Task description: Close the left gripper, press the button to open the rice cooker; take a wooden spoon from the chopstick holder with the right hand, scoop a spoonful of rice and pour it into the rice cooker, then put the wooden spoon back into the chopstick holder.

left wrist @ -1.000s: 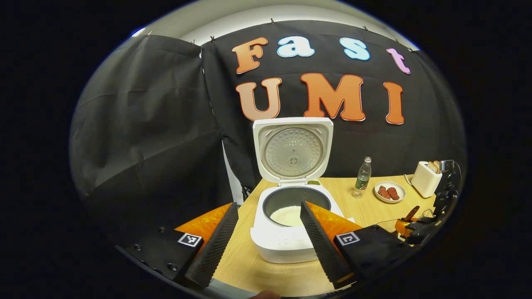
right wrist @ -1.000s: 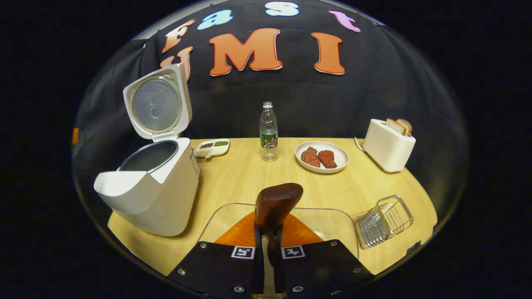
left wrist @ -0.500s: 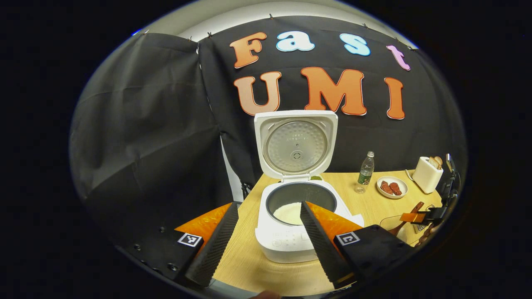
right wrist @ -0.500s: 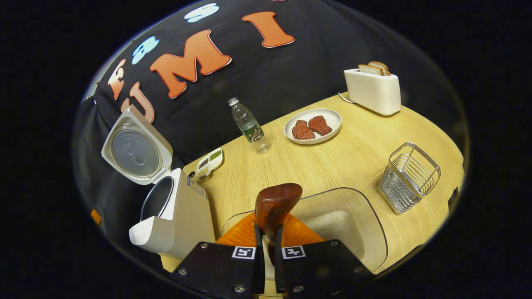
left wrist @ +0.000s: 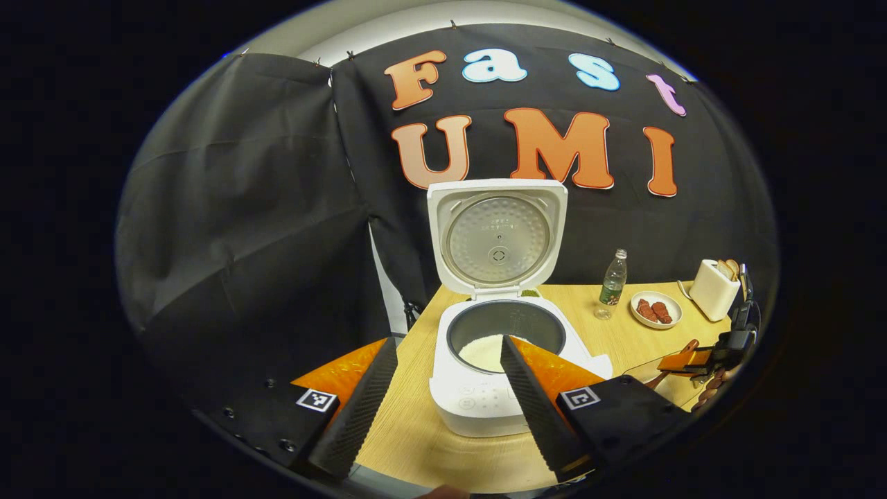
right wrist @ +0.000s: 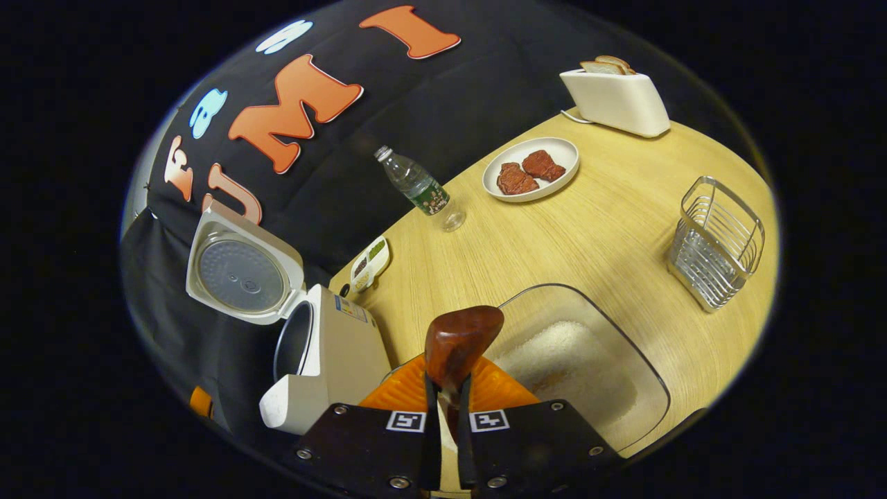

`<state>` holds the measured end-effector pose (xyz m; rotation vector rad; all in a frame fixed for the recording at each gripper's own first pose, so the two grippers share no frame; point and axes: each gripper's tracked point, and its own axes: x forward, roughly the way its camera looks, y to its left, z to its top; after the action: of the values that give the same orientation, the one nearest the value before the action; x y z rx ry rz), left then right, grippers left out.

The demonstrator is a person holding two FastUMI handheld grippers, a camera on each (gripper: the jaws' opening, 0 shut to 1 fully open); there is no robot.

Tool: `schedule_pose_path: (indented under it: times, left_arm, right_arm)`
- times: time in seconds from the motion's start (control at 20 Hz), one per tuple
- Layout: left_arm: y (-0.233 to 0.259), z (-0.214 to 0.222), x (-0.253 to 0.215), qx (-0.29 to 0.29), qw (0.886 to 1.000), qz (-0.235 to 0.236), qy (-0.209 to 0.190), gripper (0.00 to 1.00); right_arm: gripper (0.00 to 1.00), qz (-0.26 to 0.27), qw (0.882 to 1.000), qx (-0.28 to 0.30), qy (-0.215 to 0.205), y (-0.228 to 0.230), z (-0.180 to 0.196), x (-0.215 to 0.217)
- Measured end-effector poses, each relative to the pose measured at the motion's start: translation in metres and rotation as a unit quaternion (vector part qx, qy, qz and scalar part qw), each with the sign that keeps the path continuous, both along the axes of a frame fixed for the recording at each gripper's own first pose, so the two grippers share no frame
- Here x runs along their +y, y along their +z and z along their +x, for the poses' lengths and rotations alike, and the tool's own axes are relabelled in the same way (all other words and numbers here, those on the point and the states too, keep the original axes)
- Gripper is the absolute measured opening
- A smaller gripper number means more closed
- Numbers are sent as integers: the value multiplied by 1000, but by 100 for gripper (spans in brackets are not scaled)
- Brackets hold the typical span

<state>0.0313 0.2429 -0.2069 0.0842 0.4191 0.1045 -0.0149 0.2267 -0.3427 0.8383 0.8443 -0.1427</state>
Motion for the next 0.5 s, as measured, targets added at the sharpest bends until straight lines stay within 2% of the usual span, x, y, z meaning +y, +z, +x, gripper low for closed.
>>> schedule_pose_path:
  times: [0.05,0.1,0.15,0.25,0.3,0.35,0.4,0.5]
  left_arm:
    - [1,0,-1,0,1000,-1,1,100]
    - [1,0,0,-1,1000,-3,3,96]
    - [2,-1,0,0,1000,-3,3,100]
    - [2,-1,-3,-1,1000,-2,2,100]
    - [3,-2,-5,-1,1000,-2,1,96]
    - [3,-1,-7,-2,1000,-3,0,100]
    - [5,-1,-10,-4,1000,-5,-1,96]
    - [8,0,-17,-10,1000,-8,-5,100]
  right_arm:
    - [9,9,1000,-1,0,-1,1,-1]
    - [9,17,1000,-1,2,0,2,-1]
    - [9,35,999,-3,3,0,4,-2]
    - [9,74,997,-10,-4,5,3,-10]
    - [9,99,995,-15,-13,8,3,-15]
    - [8,122,992,-19,-18,10,3,-20]
    - [9,144,989,-25,-31,12,-1,-29]
    - [9,173,983,-32,-54,16,-3,-48]
